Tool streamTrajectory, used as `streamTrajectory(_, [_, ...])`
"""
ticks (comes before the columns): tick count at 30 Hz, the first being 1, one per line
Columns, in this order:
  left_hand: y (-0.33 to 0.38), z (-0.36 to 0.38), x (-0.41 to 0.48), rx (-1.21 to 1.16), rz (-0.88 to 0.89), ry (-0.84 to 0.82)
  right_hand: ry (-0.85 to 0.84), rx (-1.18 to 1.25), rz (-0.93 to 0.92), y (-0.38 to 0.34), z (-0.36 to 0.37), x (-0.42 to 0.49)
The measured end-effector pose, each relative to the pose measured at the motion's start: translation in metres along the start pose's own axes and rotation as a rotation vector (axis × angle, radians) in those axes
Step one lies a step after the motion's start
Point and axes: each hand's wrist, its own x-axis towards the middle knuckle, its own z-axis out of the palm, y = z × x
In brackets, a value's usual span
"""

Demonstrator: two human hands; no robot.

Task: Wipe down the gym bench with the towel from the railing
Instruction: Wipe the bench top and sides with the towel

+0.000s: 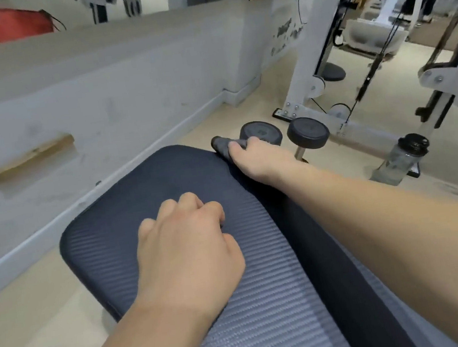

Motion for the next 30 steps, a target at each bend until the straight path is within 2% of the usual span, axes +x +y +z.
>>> streamTrajectory(6, [-0.024,0.001,0.002,-0.013,-0.037,0.035,-0.027,0.015,-0.161,-0.088,0.032,0.037])
streamTrajectory(15, [-0.044,0.0,-0.014,-0.067,-0.031,0.132,0.011,0.033,-0.152,-0.067,0.028,0.044])
streamTrajectory(23, [-0.034,-0.005,-0.03,-0.127,0.038,0.189,0.092,-0.039,-0.052,0.004,0.006,0.006])
streamTrajectory(30, [0.015,-0.006,-0.053,-0.179,0.212,0.165,0.313,-0.099,0.041,0.108,-0.017,-0.063])
